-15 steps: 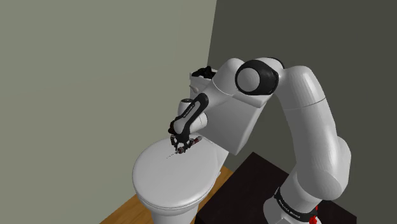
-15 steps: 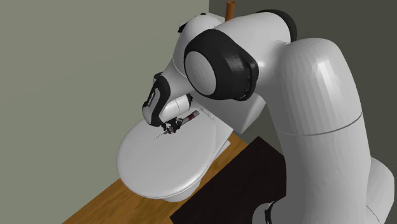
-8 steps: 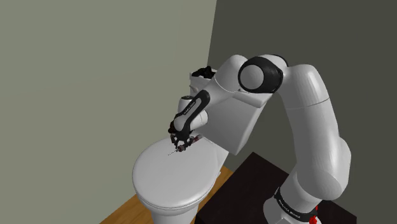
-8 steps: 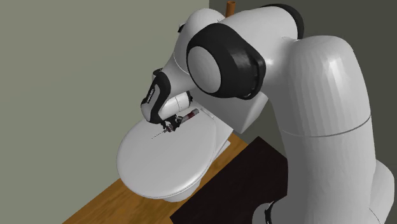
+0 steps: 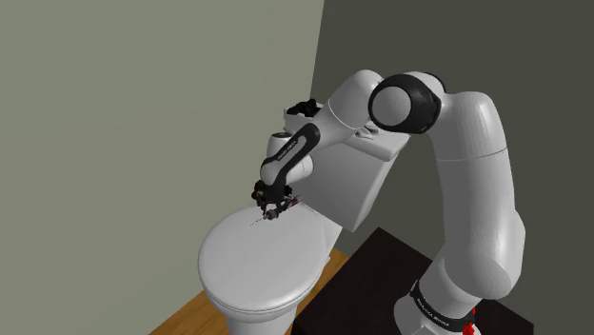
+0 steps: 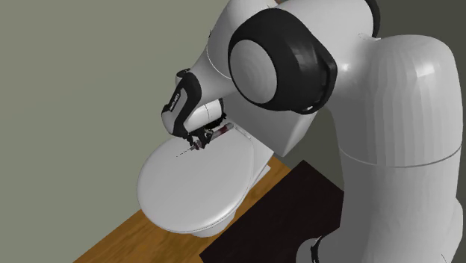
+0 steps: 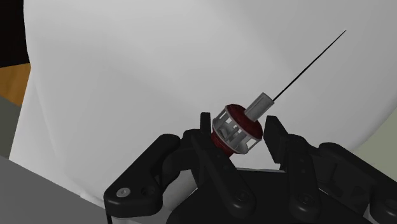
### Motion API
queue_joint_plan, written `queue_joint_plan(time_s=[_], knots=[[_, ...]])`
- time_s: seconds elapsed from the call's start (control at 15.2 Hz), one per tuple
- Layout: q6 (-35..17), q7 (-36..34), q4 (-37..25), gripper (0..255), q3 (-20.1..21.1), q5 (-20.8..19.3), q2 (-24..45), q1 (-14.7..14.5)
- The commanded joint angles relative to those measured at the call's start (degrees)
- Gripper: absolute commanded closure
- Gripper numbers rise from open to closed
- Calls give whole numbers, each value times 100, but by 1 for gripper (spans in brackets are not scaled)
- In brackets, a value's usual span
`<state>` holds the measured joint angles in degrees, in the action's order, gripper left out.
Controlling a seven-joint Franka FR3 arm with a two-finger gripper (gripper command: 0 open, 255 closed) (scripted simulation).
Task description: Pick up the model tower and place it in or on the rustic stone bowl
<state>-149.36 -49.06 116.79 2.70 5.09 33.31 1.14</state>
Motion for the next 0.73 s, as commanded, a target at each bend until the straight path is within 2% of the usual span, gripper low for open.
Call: queue_joint_plan(time_s=[0.0,0.66], knots=[[93,-9,50,255,-2,-2,-142,0],[653,-57,136,255,-10,-19,-789,-1]])
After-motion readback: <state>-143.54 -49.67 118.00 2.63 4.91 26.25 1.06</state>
